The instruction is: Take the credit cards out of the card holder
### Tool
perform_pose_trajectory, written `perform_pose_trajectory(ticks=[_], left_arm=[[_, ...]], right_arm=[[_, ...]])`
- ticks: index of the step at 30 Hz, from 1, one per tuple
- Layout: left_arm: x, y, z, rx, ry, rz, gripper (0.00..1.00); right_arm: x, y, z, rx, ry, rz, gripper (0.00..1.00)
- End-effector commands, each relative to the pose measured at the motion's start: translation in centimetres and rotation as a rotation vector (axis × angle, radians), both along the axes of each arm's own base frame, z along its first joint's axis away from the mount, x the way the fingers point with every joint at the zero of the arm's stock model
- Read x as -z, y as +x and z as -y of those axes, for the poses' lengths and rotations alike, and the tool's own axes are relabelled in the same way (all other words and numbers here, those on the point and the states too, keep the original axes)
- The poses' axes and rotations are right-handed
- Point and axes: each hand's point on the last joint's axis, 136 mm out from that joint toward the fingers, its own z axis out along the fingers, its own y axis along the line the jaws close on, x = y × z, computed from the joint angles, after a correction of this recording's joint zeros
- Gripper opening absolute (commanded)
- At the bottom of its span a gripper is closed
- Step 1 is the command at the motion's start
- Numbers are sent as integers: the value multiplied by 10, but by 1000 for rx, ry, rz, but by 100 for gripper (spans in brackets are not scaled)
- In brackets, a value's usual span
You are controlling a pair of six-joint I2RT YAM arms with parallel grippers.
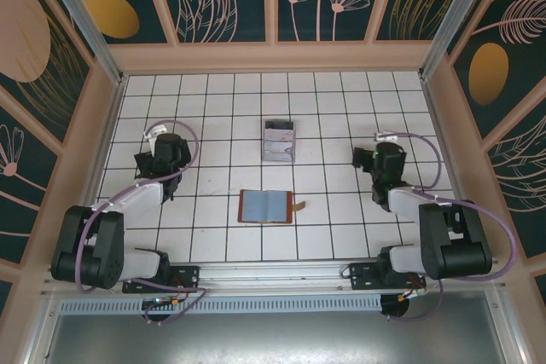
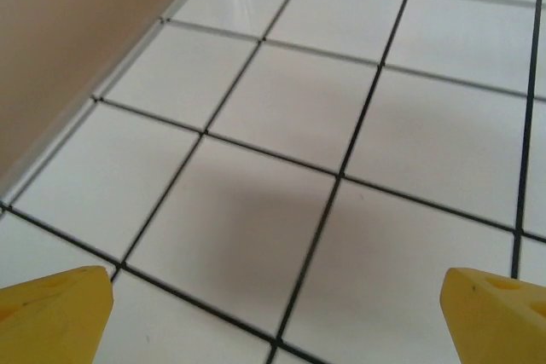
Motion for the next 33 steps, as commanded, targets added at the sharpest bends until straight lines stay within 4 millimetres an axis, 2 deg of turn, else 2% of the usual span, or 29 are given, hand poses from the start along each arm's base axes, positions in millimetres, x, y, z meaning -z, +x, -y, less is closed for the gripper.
perform_pose_trajectory(ticks=[1, 4, 7, 11, 14, 17, 21, 33], left_arm=[[-30, 13, -20, -15, 66, 204, 99], [-31, 20, -21, 41, 68, 283, 99], [-38, 29, -18, 103, 32, 342, 99], [-35, 34, -10, 192, -39, 382, 98], [-36, 27, 3, 271, -33, 426, 99], [-35, 17, 6, 291, -24, 470, 98], [-30, 19, 6, 279, -5, 438, 99], [-33, 17, 6, 283, -4, 452, 99]], right_arm=[[-58, 15, 4, -50, 70, 318, 99], [-61, 15, 7, -69, 101, 368, 99], [-52, 22, 1, -104, 100, 343, 99], [-41, 24, -9, -150, 83, 325, 99], [-36, 22, -3, -132, 103, 330, 99], [-38, 20, -4, -137, 100, 347, 99], [-37, 19, -3, -134, 99, 344, 99], [-38, 20, -4, -124, 82, 346, 99]])
